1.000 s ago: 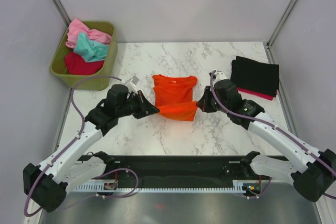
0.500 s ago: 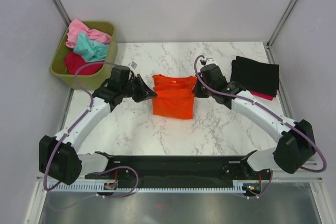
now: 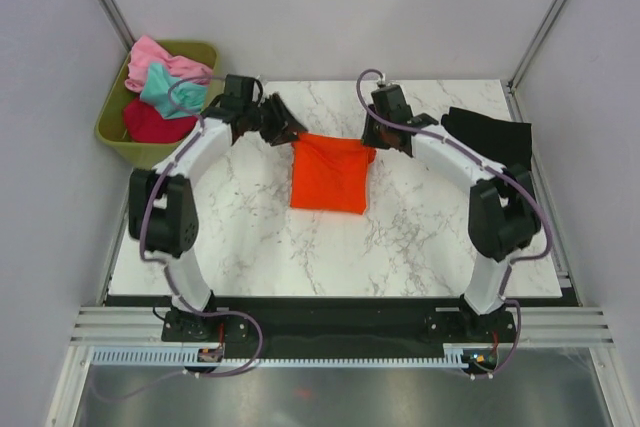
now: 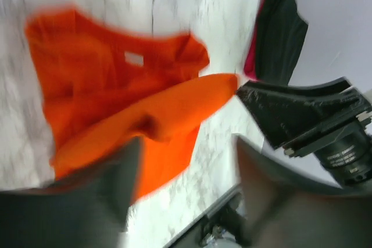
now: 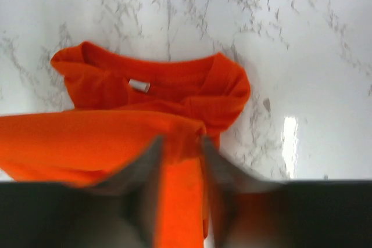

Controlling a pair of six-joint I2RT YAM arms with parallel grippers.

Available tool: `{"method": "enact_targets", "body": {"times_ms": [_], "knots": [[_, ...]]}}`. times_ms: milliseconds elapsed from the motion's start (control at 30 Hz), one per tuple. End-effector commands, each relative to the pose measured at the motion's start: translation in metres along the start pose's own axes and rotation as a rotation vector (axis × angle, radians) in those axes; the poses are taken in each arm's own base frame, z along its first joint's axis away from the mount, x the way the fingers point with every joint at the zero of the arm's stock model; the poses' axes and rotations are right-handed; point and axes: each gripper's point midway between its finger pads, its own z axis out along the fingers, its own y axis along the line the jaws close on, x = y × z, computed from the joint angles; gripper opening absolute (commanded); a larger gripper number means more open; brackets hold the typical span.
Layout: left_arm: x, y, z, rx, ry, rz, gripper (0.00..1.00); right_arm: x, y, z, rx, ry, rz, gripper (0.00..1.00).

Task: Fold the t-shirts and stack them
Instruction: Fold the tshirt

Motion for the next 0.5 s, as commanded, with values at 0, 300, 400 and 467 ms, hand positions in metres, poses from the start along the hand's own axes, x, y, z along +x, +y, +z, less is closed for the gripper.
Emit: {"method": "enact_targets", "body": {"times_ms": [0, 300, 400, 467], "knots": [[-0.054, -0.014, 0.026, 0.108, -0.011, 0.024, 0.81, -0.036, -0.008, 0.045, 0.048, -0.069, 0.015, 0.56], [-0.065, 0.024, 0.066, 0.073, -0.076, 0.051, 1.00, -0.046, -0.022, 0.037, 0.054, -0.194, 0.011, 0.79], [-0.054, 0.044, 0.060, 0.013, -0.110, 0.046, 0.99, -0.027, -0.011, 0.030, -0.031, -0.129, 0.039, 0.78], [-0.048, 0.057, 0.062, -0.004, -0.134, 0.017, 0.98, -0.017, -0.014, 0.027, -0.031, -0.107, 0.057, 0.79]]}}
